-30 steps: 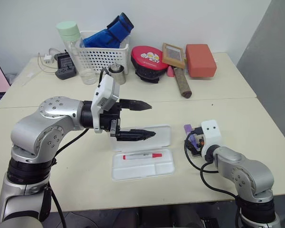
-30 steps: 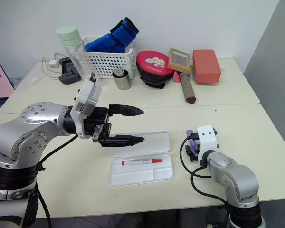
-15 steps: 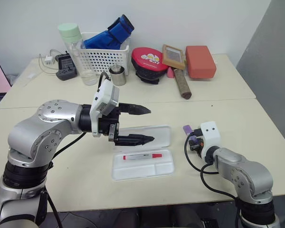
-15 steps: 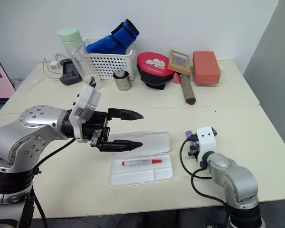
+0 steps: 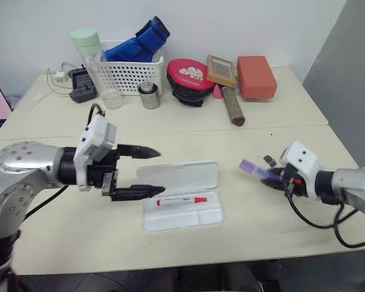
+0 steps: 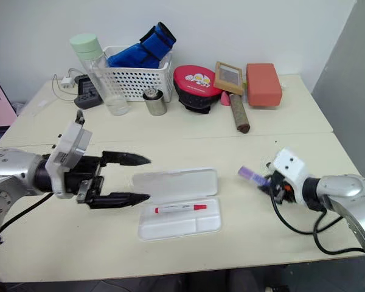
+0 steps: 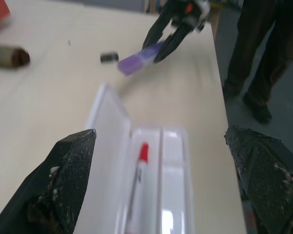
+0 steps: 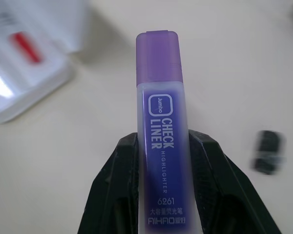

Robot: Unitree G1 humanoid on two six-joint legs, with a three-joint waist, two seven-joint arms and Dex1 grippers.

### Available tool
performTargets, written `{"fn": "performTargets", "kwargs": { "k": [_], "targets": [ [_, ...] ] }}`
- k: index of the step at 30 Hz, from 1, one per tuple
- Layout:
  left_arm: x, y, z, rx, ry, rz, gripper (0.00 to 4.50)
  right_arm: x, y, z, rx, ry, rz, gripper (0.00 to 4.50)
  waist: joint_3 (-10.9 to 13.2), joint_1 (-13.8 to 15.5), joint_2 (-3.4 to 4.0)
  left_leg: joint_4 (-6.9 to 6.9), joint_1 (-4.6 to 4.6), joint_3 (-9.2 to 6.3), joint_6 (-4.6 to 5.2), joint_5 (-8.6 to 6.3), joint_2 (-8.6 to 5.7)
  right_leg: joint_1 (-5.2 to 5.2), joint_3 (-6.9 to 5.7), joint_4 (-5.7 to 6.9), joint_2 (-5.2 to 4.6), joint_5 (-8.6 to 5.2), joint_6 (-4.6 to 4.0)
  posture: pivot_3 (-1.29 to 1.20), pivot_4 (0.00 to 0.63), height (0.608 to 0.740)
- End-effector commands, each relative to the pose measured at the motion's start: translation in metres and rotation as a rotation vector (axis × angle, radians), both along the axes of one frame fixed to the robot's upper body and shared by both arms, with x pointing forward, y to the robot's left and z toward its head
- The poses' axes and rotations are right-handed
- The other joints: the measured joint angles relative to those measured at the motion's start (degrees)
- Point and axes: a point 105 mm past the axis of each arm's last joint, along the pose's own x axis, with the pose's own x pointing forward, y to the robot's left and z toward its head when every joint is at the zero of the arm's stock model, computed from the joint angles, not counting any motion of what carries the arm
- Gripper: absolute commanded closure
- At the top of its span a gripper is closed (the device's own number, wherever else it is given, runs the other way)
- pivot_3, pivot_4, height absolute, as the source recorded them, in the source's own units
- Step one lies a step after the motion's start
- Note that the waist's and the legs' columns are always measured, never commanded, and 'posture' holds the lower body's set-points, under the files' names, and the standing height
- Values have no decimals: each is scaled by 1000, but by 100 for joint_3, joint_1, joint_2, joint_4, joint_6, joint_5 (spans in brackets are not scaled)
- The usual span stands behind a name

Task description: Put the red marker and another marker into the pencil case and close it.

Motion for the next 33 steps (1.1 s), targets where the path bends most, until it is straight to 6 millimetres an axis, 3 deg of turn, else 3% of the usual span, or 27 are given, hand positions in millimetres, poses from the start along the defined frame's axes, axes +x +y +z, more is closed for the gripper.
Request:
{"fn": "performTargets", "kwargs": {
  "k": [1,4,7,12,18,33],
  "targets": [
    [-13,2,11,25,-33,-48,0,-14,31,11,58,-34,215,3437,2,10,-3,0,-1,0,0,0,0,0,-1,0,0,0,0,0,150,740],
    [-17,4,9,48,-19,-65,0,-24,66,11,105,-24,375,3437,4,10,-2,2,5,6,-1,1,10,3,2,-1,6,3,-3,0,150,740],
    [-17,3,10,44,-22,-68,0,-19,81,3,97,-30,392,3437,5,7,-4,2,5,11,-3,1,38,0,2,-7,35,13,-20,0,150,740],
    [-16,1,10,40,-24,-75,0,-12,124,-16,104,-9,418,3437,5,10,-5,-3,2,-2,-7,2,66,-12,0,-3,67,25,-44,0,150,740],
    [-16,-2,10,39,-21,-79,0,2,141,-23,68,-16,421,3437,6,11,-3,0,1,1,-19,8,66,-14,5,-4,71,25,-48,0,150,740],
    [-24,-4,9,39,-1,-70,0,-14,178,-32,97,46,506,3437,8,4,0,-2,8,-5,-13,4,78,-16,2,0,82,32,-60,0,150,740]
  ]
}}
